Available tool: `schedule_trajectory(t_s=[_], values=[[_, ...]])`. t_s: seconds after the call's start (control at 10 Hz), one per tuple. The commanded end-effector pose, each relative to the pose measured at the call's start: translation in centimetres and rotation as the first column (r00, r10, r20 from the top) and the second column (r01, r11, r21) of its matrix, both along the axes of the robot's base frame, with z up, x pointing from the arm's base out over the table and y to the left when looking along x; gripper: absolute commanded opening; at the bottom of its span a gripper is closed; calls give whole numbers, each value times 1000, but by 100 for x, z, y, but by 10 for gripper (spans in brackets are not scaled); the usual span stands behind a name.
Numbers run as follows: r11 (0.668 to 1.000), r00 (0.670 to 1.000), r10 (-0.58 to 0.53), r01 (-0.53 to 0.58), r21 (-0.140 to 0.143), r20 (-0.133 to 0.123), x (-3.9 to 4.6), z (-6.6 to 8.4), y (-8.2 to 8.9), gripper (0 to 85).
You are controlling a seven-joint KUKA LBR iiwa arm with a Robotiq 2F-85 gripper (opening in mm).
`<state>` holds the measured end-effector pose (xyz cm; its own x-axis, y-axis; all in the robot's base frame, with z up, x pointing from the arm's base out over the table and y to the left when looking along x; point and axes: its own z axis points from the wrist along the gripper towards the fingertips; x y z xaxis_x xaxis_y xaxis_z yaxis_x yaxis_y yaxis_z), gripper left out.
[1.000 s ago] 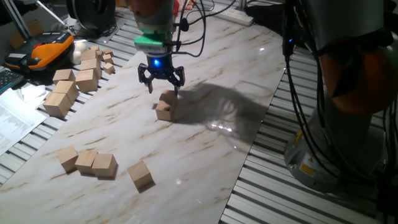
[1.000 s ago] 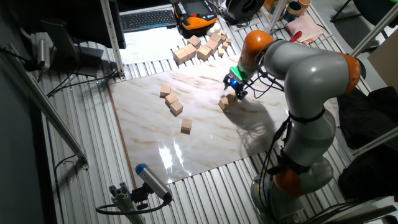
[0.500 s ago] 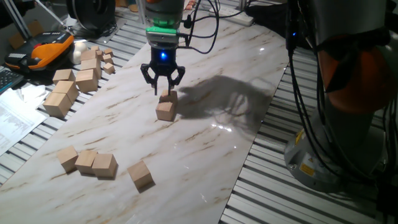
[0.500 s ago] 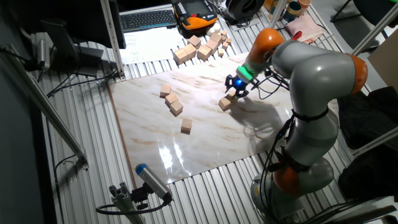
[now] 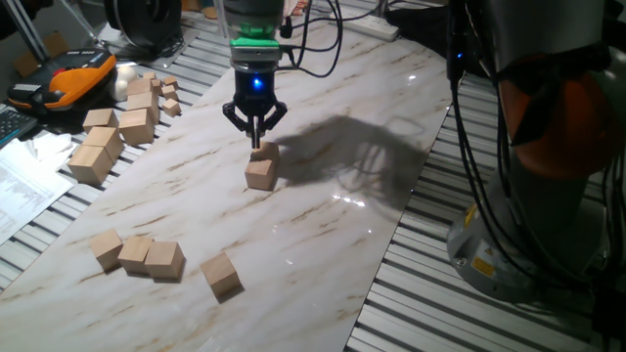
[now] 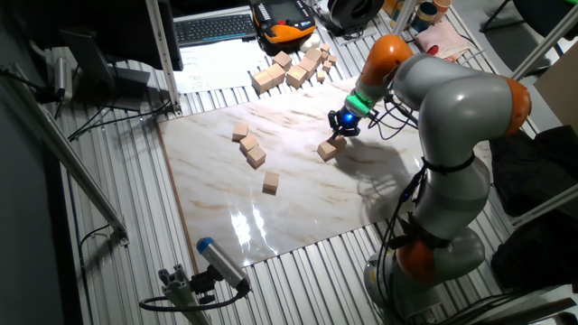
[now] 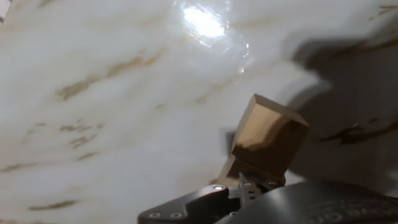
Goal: Stack the blocks into a pyramid shape
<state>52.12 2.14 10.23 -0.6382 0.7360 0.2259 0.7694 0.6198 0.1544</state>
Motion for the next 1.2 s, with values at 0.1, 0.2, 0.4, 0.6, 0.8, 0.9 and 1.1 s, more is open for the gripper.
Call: schedule_trajectory(t_s=[0.1,0.2,0.4,0.6,0.8,0.9,1.1], values=[[996,996,87,-87,24,-19,0,0,-3,0],[992,992,125,-124,21,-30,0,0,-3,0],[976,975,217,-217,-17,-42,0,0,-3,0],[954,958,284,-286,-88,-34,0,0,-3,0],[947,951,308,-308,-93,-12,0,0,-3,0],[957,959,283,-283,-62,-18,0,0,-3,0],[956,956,291,-292,-28,-21,46,28,192,0]])
